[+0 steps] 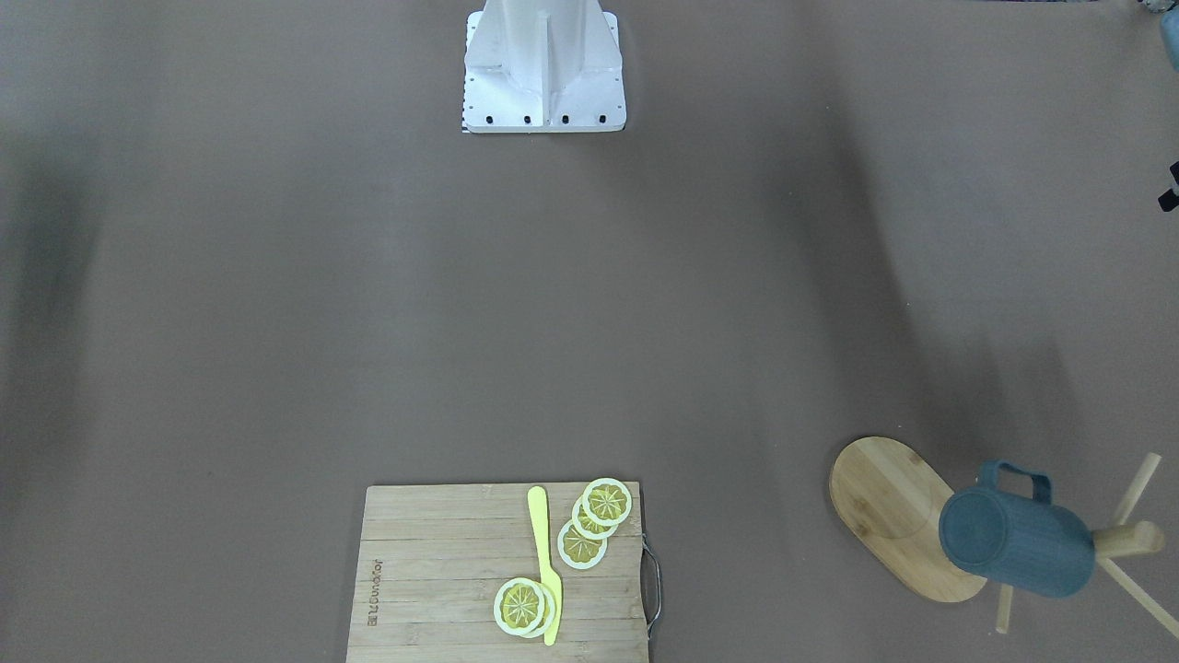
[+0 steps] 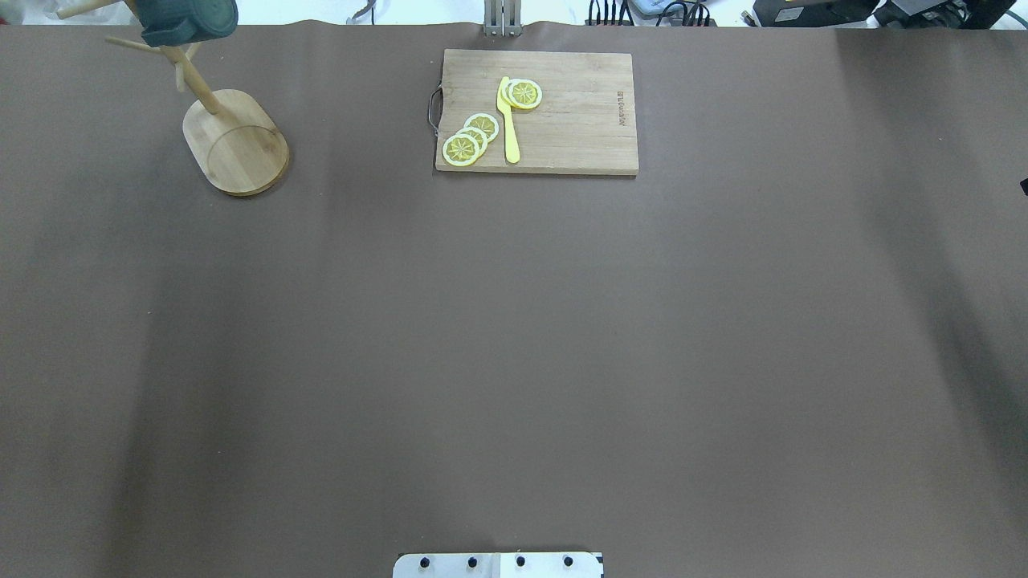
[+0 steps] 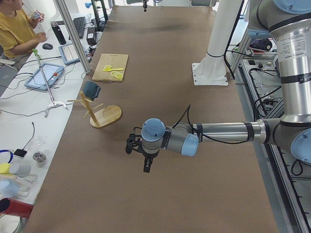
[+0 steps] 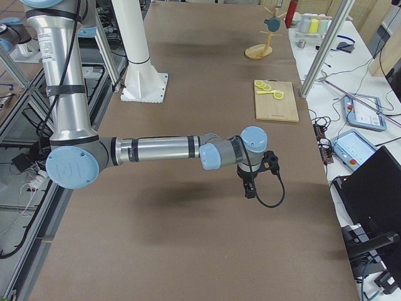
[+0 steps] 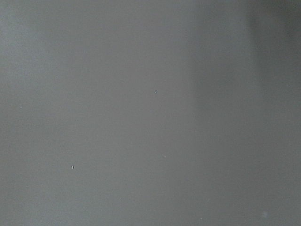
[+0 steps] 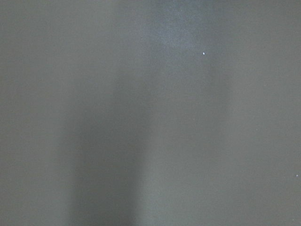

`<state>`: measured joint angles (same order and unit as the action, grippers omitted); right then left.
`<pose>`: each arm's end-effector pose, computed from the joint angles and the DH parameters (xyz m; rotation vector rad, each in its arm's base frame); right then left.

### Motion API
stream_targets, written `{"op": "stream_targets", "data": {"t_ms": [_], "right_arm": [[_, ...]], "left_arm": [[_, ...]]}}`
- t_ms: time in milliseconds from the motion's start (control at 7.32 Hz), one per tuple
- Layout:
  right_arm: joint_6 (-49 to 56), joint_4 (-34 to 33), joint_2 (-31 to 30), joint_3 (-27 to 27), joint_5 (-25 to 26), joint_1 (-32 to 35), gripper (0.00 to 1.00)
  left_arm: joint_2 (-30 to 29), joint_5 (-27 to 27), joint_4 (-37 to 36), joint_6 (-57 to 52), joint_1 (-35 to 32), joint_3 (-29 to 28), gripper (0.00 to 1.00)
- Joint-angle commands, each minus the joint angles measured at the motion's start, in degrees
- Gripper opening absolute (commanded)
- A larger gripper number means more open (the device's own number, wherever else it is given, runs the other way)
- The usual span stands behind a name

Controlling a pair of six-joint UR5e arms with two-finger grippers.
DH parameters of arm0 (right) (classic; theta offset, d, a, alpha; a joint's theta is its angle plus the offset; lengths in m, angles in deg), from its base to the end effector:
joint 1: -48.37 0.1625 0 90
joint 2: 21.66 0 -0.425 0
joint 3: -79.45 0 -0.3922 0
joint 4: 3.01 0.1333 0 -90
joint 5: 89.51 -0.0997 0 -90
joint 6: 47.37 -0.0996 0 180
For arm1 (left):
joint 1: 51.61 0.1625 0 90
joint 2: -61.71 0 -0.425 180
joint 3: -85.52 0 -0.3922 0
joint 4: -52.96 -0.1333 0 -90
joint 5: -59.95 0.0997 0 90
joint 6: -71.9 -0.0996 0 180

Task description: Hang cup on storage rack

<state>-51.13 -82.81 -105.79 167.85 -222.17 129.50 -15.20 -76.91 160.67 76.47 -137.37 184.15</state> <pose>-0.0197 -0.5530 0.6021 0.1580 -0.7633 -0.1786 -0.0303 -0.4108 0.6504 0.1550 0.8284 0.0891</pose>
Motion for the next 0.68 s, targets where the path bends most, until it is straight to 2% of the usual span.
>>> {"op": "stream_targets", "data": {"t_ms": [0, 546], "right_arm": [[0.0, 0.1, -0.2, -0.1, 0.2, 0.0, 1.00], [-0.1, 0.2, 0.1, -0.2, 0.2, 0.0, 1.00]], "left_arm": [[0.0, -0.1, 0.0, 0.0, 0.0, -0.1, 0.98], [0.1, -0.7, 0.2, 0.1, 0.1, 0.4, 0.98]]}}
